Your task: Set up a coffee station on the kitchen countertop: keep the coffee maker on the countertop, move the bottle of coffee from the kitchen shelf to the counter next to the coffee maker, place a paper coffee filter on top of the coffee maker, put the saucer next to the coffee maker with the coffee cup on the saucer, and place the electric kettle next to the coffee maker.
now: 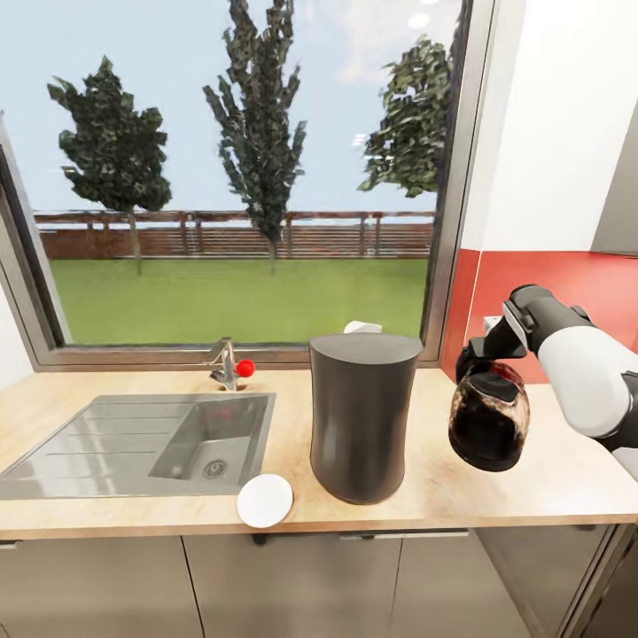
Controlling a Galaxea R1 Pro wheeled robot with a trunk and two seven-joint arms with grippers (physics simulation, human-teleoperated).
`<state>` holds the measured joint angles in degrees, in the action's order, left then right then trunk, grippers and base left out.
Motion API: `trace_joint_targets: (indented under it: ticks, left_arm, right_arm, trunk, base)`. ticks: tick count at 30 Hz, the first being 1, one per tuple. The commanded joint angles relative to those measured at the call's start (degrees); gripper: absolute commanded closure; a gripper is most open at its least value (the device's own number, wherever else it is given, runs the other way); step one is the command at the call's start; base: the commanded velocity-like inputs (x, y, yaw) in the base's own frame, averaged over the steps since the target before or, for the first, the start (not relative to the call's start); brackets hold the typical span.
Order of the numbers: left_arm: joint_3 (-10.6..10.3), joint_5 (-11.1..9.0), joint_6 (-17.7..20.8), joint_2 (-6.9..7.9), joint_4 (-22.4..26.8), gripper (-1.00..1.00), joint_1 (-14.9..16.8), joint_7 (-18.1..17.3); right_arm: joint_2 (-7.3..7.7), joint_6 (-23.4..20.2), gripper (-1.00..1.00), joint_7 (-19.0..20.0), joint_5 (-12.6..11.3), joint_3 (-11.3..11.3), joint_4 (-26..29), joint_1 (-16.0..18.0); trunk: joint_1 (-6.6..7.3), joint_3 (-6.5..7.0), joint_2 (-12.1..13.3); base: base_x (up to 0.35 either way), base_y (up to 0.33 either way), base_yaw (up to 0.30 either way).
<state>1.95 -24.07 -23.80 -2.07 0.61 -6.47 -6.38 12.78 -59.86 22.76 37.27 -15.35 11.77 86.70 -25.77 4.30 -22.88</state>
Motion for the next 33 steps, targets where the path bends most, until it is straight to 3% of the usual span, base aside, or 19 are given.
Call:
trace_joint_targets:
  ticks: [1, 12, 16, 20, 24, 33]
  left_arm:
    - [0.2, -1.0, 0.6, 0.39, -0.3, -1.00, 0.0, -0.5]
    - [0.1, -1.1, 3.1, 0.32, -0.3, -1.00, 0.0, 2.0]
    - [0.1, -1.2, 2.8, 1.09, -0.3, -1.00, 0.0, 2.0]
    - [0.1, -3.5, 2.7, 2.26, -0.5, -1.00, 0.0, 1.9]
    - [0.1, -4.8, 2.8, 2.52, -0.6, -1.00, 0.0, 1.9]
    - [0.1, -5.0, 3.0, 2.59, -0.6, -1.00, -0.3, 1.9]
  right_arm:
    - [-0.03, -0.1, 1.00, 0.4, 0.4, -0.4, 0.0, 0.0]
    - [0.33, -0.1, 1.00, 0.8, -0.6, -0.4, -1.5, 0.0]
    - [0.86, -0.1, 1.00, 0.8, -1.0, -0.4, -2.4, 0.0]
    - [1.65, -0.1, 1.00, 0.7, -1.1, -0.4, -3.3, 0.0]
    - [1.32, -0.1, 1.00, 0.4, -1.0, -0.3, -3.3, 0.0]
    - [-0.05, -0.1, 1.00, 0.0, -0.9, -0.3, -3.9, 0.0]
  trunk:
    - [-0.02, 0.00, 0.0]
    - [-0.02, 0.00, 0.0]
    - [-0.02, 0.00, 0.0]
    - [-0.02, 0.00, 0.0]
    - [-0.90, -0.72, -1.6]
    - [-2.87, -2.34, -5.2]
  base:
    - [0.000, 0.000, 0.000]
    - [0.126, -0.045, 0.000]
    - [0.008, -0.003, 0.000]
    - [0.000, 0.000, 0.000]
    - [0.000, 0.000, 0.000]
    - [0.000, 0.000, 0.000]
